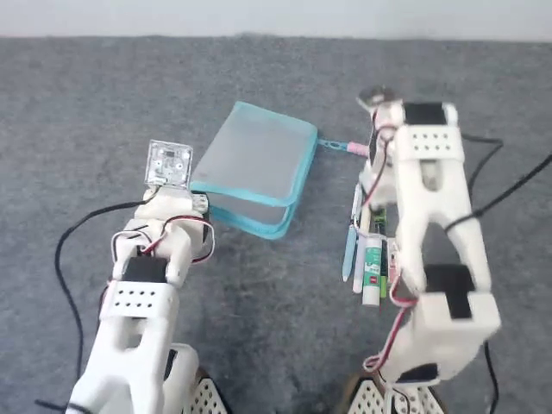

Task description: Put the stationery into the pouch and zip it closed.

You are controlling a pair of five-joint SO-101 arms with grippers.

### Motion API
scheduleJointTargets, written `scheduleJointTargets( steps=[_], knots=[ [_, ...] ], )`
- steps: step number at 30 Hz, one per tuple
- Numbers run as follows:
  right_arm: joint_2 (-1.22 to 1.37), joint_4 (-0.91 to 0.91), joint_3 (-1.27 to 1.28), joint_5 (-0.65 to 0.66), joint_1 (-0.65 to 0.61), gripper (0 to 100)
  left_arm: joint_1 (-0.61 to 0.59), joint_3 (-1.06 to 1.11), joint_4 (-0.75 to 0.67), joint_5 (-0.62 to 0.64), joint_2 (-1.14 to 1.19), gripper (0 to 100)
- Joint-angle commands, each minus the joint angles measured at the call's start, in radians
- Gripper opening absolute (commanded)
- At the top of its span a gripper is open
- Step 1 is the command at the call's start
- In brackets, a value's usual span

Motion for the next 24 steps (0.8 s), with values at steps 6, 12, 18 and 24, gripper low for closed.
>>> scheduleJointTargets(
  steps=[6, 12, 18, 24],
  knots=[
    [-0.209, -0.286, 0.437, -0.015, 0.013, 28.6, -0.012, -0.045, -0.040, 0.011, 0.000, 1],
    [-0.231, -0.298, 0.537, -0.031, 0.056, 26.0, -0.015, -0.047, -0.040, 0.011, 0.000, 1],
    [-0.225, -0.341, 0.546, -0.038, 0.162, 26.0, -0.015, -0.045, -0.041, 0.011, 0.000, 1],
    [-0.222, -0.390, 0.603, -0.043, 0.136, 25.7, -0.009, -0.048, -0.041, 0.011, 0.000, 1]
  ],
)
